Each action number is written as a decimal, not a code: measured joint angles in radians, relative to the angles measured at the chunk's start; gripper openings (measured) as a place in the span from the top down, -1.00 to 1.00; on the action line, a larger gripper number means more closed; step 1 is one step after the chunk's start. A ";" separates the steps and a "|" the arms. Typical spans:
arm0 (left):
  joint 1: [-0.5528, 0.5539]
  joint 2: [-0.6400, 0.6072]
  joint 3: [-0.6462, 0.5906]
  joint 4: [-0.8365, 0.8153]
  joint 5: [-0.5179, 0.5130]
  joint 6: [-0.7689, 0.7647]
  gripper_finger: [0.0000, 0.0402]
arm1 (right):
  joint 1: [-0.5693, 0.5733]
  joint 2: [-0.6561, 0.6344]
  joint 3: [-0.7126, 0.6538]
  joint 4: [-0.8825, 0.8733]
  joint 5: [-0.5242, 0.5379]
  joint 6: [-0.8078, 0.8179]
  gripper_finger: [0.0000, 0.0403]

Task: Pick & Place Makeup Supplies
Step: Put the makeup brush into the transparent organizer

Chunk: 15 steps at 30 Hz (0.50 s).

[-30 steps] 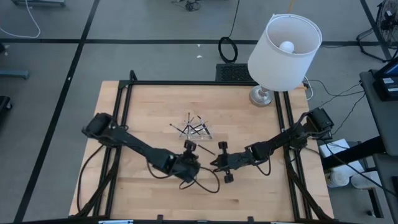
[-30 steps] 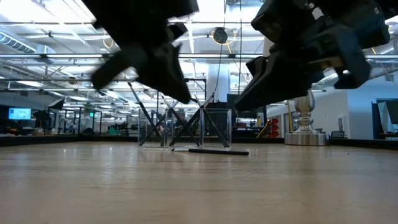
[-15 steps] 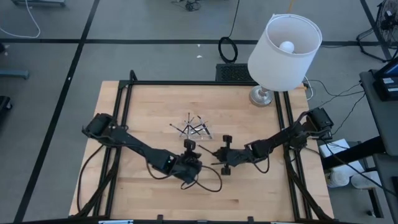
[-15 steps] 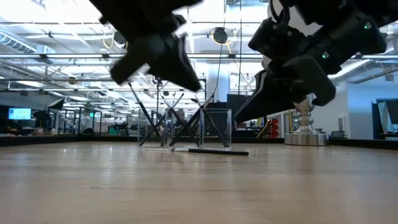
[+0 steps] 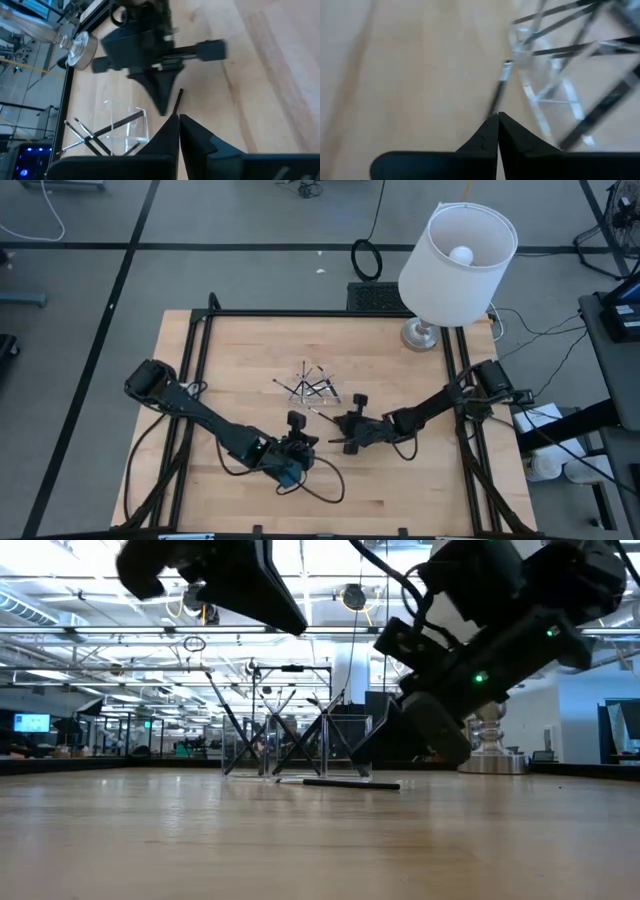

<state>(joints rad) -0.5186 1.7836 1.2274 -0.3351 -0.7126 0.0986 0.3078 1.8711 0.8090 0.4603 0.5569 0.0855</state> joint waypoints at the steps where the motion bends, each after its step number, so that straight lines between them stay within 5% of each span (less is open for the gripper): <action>1: -0.005 0.000 0.000 0.000 -0.001 0.000 0.88 | 0.000 -0.002 -0.001 -0.002 0.023 -0.001 1.00; 15: -0.033 0.000 0.000 -0.007 -0.004 -0.007 0.91 | -0.059 0.047 -0.002 -0.006 -0.068 0.045 1.00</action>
<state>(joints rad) -0.5519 1.7832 1.2274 -0.3420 -0.7166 0.0914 0.2486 1.9178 0.8073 0.4542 0.4888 0.1304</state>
